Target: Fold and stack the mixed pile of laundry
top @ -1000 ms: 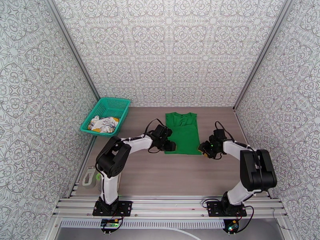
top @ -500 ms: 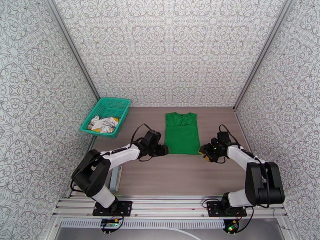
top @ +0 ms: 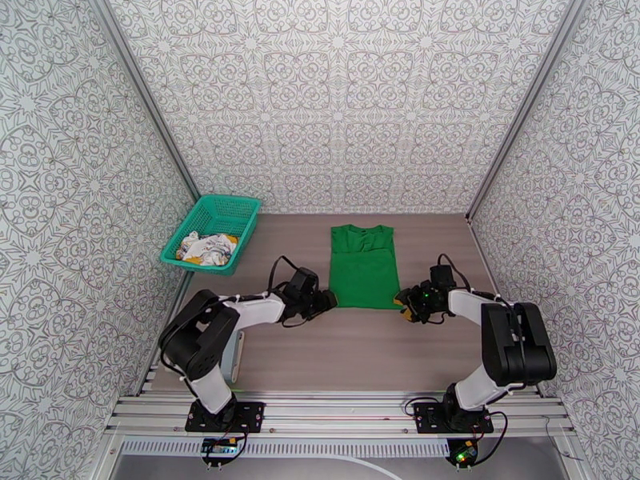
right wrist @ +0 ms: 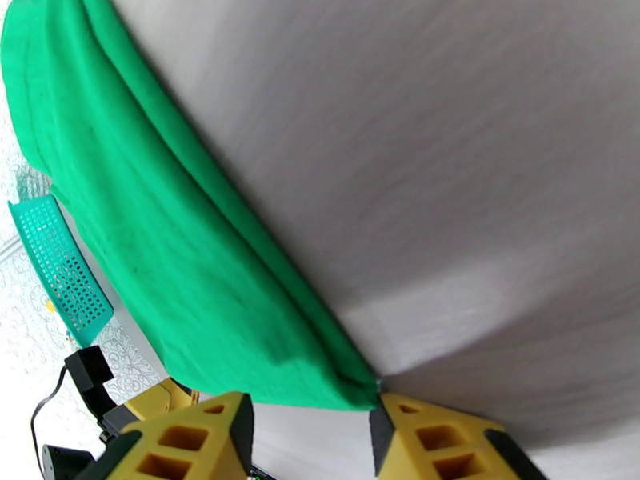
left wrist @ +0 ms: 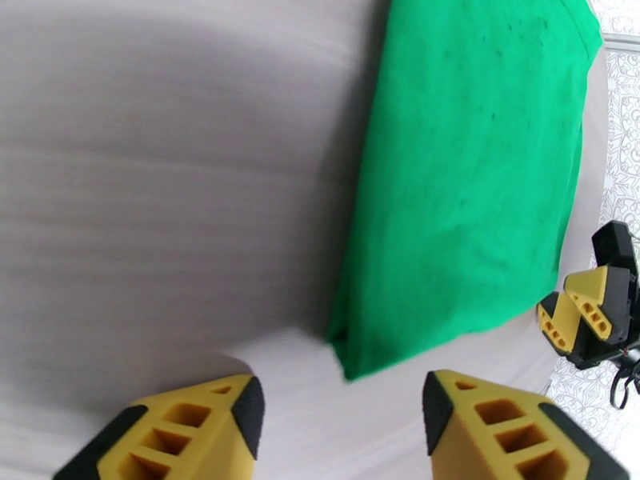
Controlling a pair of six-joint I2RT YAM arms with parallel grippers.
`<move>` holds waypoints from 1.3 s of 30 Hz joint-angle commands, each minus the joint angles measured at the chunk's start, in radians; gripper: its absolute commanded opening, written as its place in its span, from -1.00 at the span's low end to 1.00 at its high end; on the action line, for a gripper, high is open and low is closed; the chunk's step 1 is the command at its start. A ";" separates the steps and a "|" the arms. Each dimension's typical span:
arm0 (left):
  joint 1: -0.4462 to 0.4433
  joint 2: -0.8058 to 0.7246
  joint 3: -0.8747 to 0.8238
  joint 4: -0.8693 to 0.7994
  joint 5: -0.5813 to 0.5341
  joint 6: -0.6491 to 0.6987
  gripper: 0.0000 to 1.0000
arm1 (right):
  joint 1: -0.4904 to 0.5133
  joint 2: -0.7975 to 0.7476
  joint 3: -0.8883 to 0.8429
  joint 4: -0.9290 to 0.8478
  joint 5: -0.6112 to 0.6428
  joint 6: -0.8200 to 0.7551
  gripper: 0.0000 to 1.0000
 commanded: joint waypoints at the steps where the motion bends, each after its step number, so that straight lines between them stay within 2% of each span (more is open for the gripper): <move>1: -0.033 0.112 0.033 0.131 -0.012 -0.043 0.00 | 0.007 0.038 -0.002 0.049 0.075 0.007 -0.16; 11: -0.034 0.158 0.096 0.082 -0.012 -0.044 -0.18 | 0.005 0.060 0.017 0.069 0.100 0.013 -0.36; 13: -0.031 0.162 0.101 0.070 -0.043 -0.041 -0.23 | 0.005 0.073 0.020 0.086 0.099 0.022 -0.42; 19: -0.029 0.139 0.116 0.000 -0.076 -0.012 -0.44 | 0.005 0.084 0.044 0.103 0.113 0.028 -0.62; 24: -0.030 0.125 0.138 -0.048 -0.098 0.022 -0.75 | 0.005 0.090 0.060 0.100 0.124 0.015 -0.79; 27: -0.032 0.118 0.157 -0.090 -0.113 0.048 -1.00 | 0.005 0.089 0.058 0.099 0.128 0.001 -0.90; 30: -0.035 0.101 0.162 -0.127 -0.134 0.075 -1.00 | 0.005 0.076 0.048 0.093 0.131 -0.020 -1.00; 39: -0.074 -0.011 0.127 -0.257 -0.178 0.190 -1.00 | 0.008 -0.058 -0.057 0.050 0.113 -0.083 -1.00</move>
